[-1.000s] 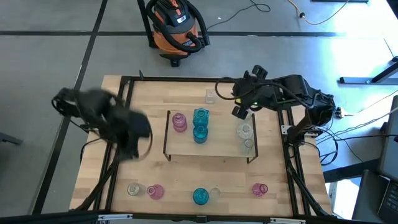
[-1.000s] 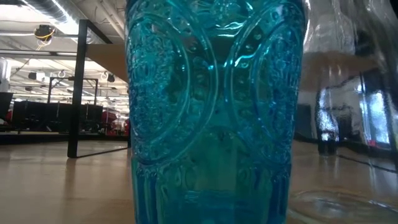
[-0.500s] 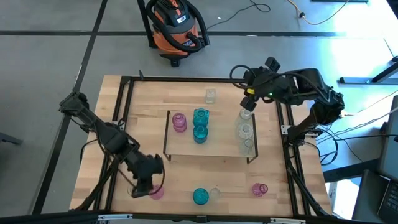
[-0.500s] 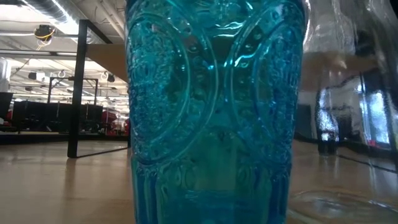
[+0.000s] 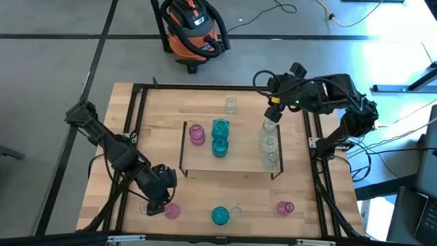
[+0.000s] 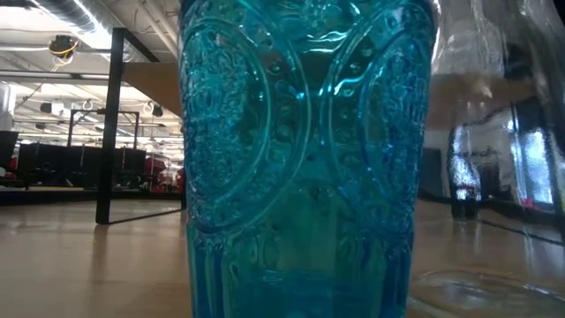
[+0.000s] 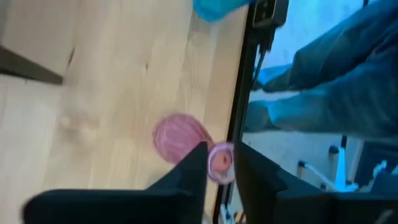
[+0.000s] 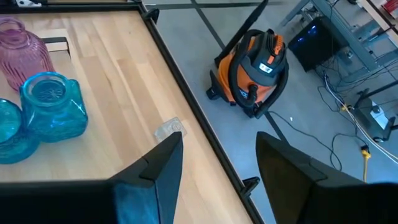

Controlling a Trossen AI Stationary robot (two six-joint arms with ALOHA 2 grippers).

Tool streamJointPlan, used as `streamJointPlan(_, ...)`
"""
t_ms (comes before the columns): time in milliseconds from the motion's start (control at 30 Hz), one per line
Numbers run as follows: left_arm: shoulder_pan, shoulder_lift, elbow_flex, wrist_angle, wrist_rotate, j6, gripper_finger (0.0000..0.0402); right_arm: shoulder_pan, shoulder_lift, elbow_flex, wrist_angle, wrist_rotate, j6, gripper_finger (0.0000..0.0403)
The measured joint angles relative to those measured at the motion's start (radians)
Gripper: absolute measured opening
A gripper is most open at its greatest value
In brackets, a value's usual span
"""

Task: Sort vases onto shelf
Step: Put the violet vase on the shelf aligned with the other violet vase

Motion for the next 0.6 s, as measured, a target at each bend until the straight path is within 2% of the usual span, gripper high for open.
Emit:
streamJointPlan(133, -0.015, 0.000, 0.000, -0.012, 0.034, 0.002, 0.0121, 0.000, 0.000, 0.000, 0.000, 0.000, 0.000, 0.0186)
streamJointPlan(233, -0.016, 0.007, 0.000, -0.013, 0.042, 0.012, 0.0141, 0.000, 0.000, 0.000, 0.000, 0.000, 0.001, 0.0186)
streamJointPlan(600, -0.023, 0.119, 0.000, -0.056, 0.067, 0.052, 0.0145, 0.000, 0.000, 0.000, 0.000, -0.004, 0.023, 0.0186)
